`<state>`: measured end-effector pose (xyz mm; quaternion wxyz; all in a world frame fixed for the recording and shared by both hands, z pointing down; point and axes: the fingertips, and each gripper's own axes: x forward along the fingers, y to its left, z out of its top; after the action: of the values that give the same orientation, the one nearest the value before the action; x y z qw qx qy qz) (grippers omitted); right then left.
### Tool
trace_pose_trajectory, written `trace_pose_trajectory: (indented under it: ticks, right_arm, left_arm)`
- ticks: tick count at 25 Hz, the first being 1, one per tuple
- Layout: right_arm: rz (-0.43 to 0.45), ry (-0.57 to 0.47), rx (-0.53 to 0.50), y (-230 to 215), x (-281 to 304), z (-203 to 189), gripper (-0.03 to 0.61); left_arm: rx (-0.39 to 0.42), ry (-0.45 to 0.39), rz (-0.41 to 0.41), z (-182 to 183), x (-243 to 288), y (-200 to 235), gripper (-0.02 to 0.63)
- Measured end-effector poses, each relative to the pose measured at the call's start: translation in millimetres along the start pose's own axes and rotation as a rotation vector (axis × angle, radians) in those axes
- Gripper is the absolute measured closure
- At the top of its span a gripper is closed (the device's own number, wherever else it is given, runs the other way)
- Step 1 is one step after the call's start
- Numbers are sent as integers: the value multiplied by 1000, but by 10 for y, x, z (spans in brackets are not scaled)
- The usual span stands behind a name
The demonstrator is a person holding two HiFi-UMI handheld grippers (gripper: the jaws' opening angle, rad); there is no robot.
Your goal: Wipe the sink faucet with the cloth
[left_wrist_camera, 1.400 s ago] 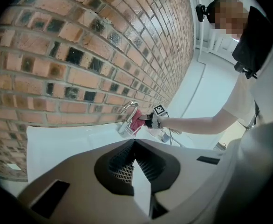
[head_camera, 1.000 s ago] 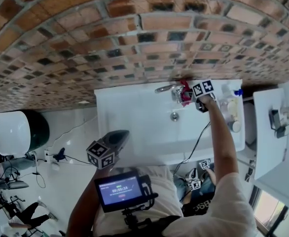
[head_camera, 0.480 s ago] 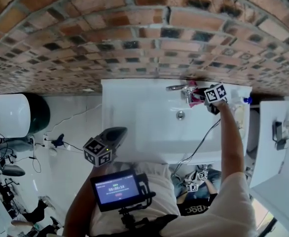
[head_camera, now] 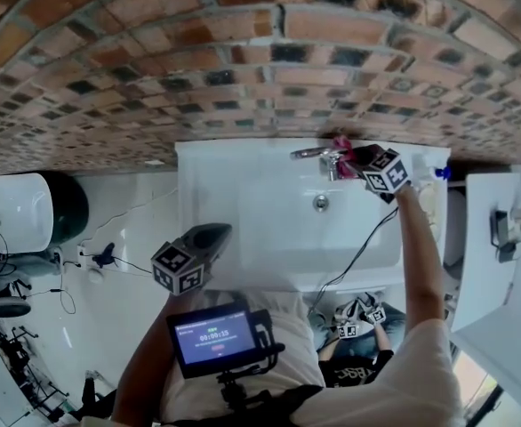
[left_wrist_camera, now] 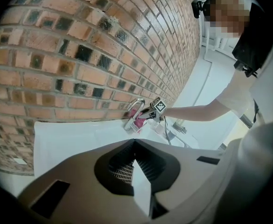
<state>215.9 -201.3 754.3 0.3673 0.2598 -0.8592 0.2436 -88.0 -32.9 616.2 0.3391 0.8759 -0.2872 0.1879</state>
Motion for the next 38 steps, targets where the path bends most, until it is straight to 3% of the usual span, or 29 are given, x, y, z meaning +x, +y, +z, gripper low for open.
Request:
trace_pose_trajectory:
  ticks: [6,15,26,31,38]
  right_arm:
    - [-96,0,-130,95,-138,162,511]
    - [-142,-96,-156,219,-456,444,511]
    - [-237,-109,-199,361,-664,596,511]
    - [-243,-164,-217,536,-806,815,511]
    - [-244,-150,-244,703,-863,1030,511]
  left_arm:
    - [28,14,-33,49,140,-164,620]
    - [53,5,-45,119,177,-227,620]
    - [68,-7,-51,136,128,-316,620]
    - [73,-16,-67,118,126,-367,620]
    - [76,-53,-78,210,103,-432,620]
